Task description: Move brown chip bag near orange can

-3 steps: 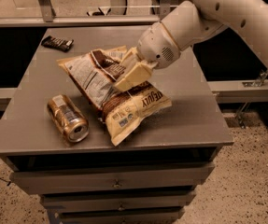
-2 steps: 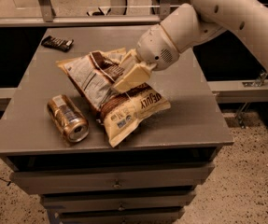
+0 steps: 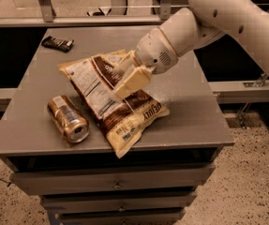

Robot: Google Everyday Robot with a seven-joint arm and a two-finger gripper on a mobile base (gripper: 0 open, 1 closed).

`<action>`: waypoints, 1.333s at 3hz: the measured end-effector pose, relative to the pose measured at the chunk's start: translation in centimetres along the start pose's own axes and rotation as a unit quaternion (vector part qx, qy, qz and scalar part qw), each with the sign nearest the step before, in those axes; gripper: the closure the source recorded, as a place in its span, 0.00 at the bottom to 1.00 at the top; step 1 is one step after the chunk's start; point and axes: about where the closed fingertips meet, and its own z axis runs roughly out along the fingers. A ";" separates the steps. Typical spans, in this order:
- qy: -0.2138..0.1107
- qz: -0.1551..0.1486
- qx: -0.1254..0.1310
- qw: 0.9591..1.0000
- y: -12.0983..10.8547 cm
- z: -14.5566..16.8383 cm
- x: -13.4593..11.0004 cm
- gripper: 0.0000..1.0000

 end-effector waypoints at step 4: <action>0.026 0.005 0.176 0.984 -1.4 -13.5 5.5 0.00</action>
Offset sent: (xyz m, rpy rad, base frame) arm 0.0053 -0.0538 0.0132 -0.0239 -0.0742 -0.1198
